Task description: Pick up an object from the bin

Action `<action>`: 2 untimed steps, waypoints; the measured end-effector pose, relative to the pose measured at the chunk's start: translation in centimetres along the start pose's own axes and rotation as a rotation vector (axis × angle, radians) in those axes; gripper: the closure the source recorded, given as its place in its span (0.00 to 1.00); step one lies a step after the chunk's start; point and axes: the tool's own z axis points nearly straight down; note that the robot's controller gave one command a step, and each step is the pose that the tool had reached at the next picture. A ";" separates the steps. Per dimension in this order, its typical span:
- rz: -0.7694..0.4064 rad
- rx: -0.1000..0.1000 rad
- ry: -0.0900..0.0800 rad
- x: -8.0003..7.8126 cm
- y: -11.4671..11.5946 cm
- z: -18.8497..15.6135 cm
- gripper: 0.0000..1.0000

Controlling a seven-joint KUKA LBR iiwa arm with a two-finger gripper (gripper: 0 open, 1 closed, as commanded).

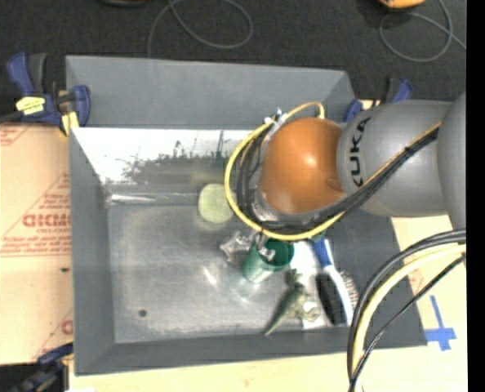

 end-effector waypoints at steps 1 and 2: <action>0.000 0.000 0.000 0.0 0.0 0.0 1.00; 0.001 -0.003 0.001 0.1 0.1 -0.3 1.00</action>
Offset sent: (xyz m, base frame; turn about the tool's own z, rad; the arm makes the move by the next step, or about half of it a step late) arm 0.0000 0.0000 0.0965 0.0000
